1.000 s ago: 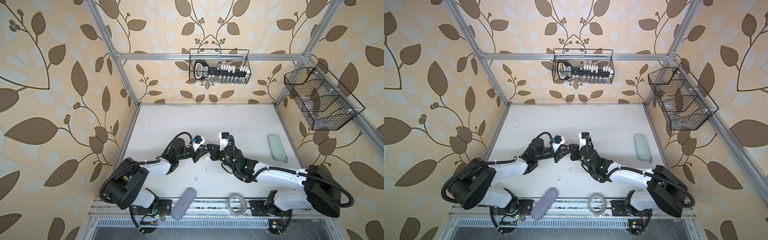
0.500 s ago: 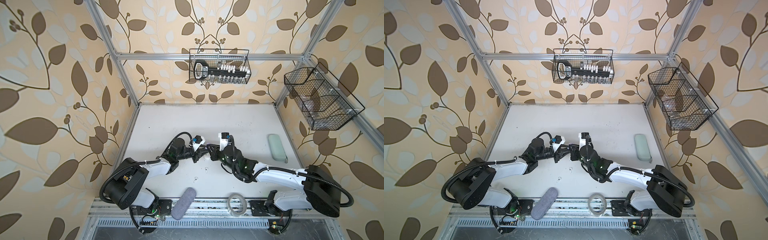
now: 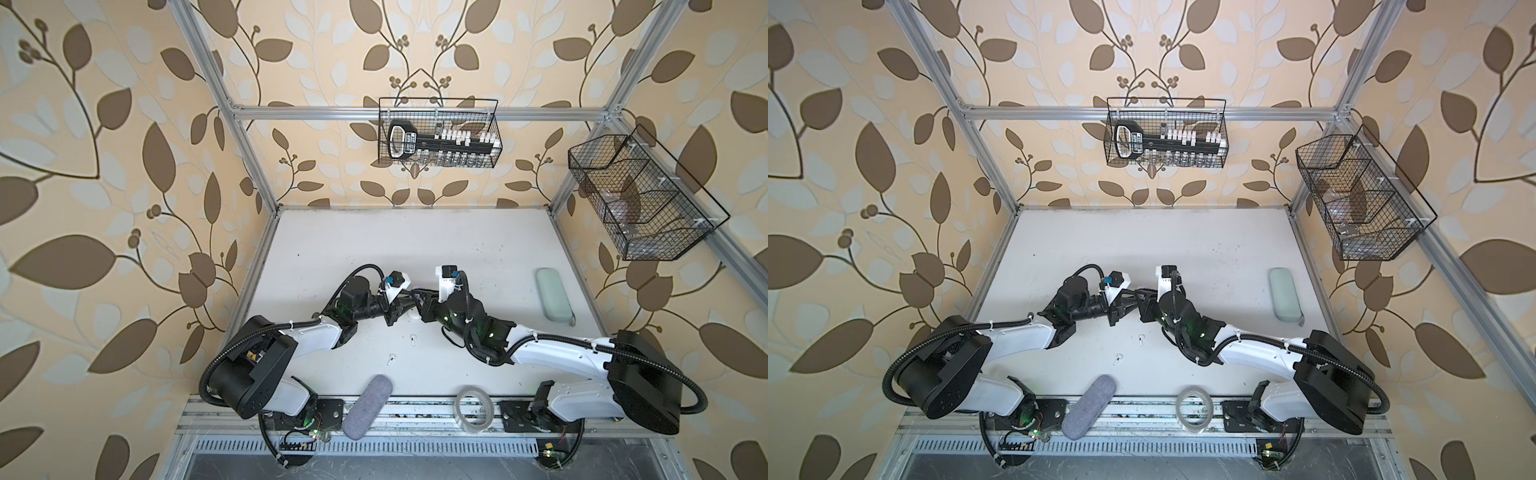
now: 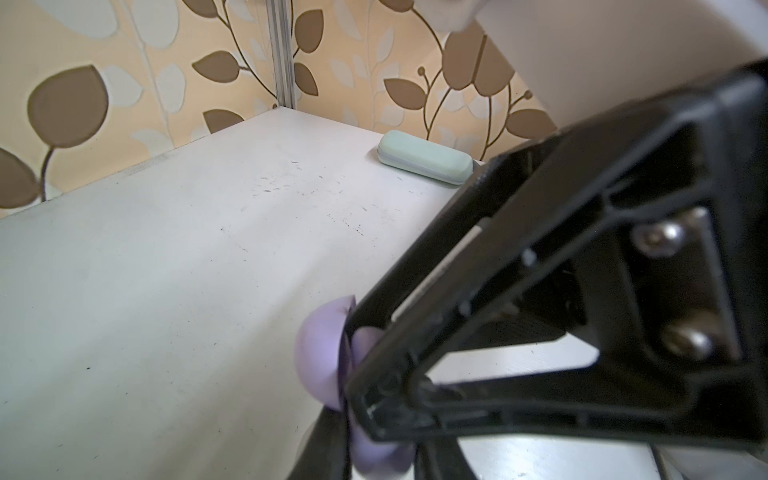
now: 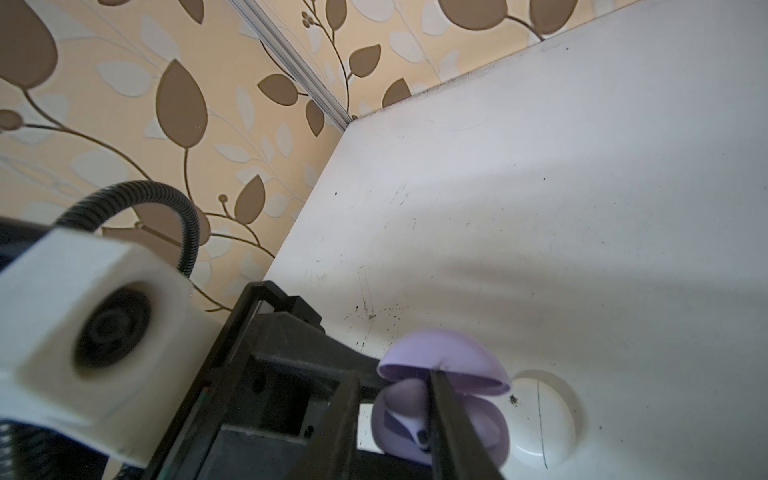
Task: Insert the wireless bluetooth earbuds into the charging case
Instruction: 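Press the lavender earbud down into the case slot with the right gripper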
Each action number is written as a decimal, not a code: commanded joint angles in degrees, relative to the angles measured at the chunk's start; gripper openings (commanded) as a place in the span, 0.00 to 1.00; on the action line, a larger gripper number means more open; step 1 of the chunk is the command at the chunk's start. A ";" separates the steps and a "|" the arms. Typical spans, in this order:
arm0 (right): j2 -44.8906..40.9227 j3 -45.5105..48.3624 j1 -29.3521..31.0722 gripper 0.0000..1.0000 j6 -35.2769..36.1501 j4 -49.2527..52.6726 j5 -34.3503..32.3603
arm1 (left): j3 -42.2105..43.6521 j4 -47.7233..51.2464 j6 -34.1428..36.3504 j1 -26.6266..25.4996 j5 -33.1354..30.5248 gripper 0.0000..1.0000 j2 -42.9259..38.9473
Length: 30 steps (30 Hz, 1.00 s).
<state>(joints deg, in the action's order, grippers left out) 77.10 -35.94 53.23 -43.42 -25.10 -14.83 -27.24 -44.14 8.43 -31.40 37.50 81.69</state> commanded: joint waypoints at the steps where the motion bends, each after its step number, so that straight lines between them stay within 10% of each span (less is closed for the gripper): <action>1: -0.40 0.17 -0.37 0.32 0.38 2.85 1.29 | -1.28 -5.52 0.01 0.50 3.61 0.00 -1.58; 30: -0.14 -3.26 -2.15 0.23 3.23 8.29 3.38 | -1.66 -4.87 0.01 0.45 5.04 0.00 -1.67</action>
<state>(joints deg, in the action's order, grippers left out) 76.47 -38.00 51.55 -41.21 -19.73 -12.01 -27.24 -44.16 8.40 -31.03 38.72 81.69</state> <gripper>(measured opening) 0.232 0.223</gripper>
